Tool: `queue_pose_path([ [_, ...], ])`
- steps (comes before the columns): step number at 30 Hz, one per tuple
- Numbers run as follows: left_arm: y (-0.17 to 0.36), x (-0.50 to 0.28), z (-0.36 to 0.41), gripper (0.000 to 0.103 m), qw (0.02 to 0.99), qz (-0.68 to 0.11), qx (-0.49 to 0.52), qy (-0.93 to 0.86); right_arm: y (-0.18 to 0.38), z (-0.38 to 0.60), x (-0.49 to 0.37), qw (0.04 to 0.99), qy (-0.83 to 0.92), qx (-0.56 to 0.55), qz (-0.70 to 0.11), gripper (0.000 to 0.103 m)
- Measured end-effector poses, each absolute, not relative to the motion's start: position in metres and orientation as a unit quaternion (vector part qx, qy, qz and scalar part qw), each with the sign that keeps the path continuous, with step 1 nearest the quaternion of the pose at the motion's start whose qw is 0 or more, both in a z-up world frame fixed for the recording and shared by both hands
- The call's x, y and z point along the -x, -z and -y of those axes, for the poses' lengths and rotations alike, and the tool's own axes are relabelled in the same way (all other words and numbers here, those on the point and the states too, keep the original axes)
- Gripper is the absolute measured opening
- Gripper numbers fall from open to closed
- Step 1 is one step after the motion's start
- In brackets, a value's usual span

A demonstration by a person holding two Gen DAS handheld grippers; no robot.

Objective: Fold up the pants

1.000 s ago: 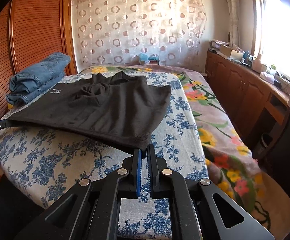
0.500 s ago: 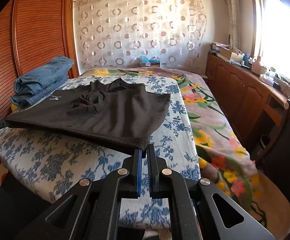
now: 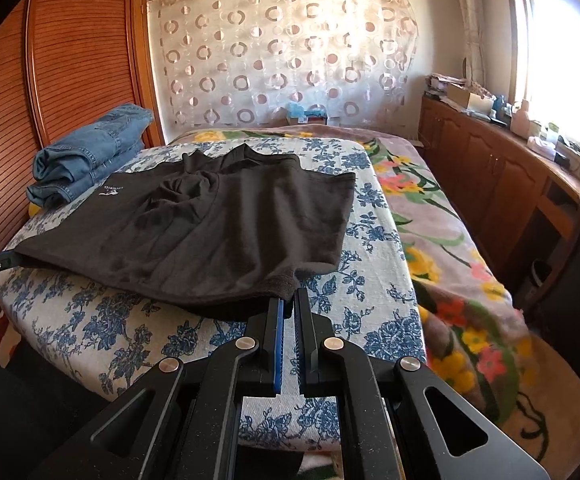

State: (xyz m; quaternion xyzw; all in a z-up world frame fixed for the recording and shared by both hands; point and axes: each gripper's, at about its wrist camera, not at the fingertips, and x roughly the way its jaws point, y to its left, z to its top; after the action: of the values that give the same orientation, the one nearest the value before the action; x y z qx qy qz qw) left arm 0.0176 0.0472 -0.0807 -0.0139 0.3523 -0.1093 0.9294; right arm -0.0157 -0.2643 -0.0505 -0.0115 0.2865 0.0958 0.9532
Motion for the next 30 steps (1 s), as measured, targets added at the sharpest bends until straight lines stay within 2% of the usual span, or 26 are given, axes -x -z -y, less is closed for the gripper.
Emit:
queue_pose_path([
  [4,0.077,-0.014,-0.053,0.019,0.931,-0.351,0.013,0.103,0.053,0.268,0.016,0.953,-0.092,0.007,-0.288,0.005],
  [8,0.076,-0.014,-0.062,0.044,0.933,-0.349,0.015,0.090,0.055,0.268,0.017,0.952,-0.089,0.007,-0.291,0.005],
  [10,0.077,-0.017,-0.067,0.047,0.932,-0.351,0.018,0.084,0.054,0.267,0.018,0.952,-0.089,0.006,-0.291,0.005],
  [11,0.078,-0.020,-0.070,0.052,0.931,-0.355,0.018,0.080,0.054,0.267,0.018,0.952,-0.089,0.007,-0.291,0.005],
  [14,0.081,-0.024,-0.076,0.077,0.933,-0.355,0.010,0.061,0.054,0.268,0.018,0.953,-0.089,0.007,-0.291,0.005],
  [15,0.082,-0.025,-0.078,0.080,0.933,-0.356,0.009,0.058,0.053,0.267,0.018,0.953,-0.089,0.006,-0.290,0.005],
  [30,0.091,-0.054,-0.075,0.081,0.927,-0.369,0.004,0.063,0.040,0.257,0.011,0.955,-0.104,0.012,-0.278,0.005],
])
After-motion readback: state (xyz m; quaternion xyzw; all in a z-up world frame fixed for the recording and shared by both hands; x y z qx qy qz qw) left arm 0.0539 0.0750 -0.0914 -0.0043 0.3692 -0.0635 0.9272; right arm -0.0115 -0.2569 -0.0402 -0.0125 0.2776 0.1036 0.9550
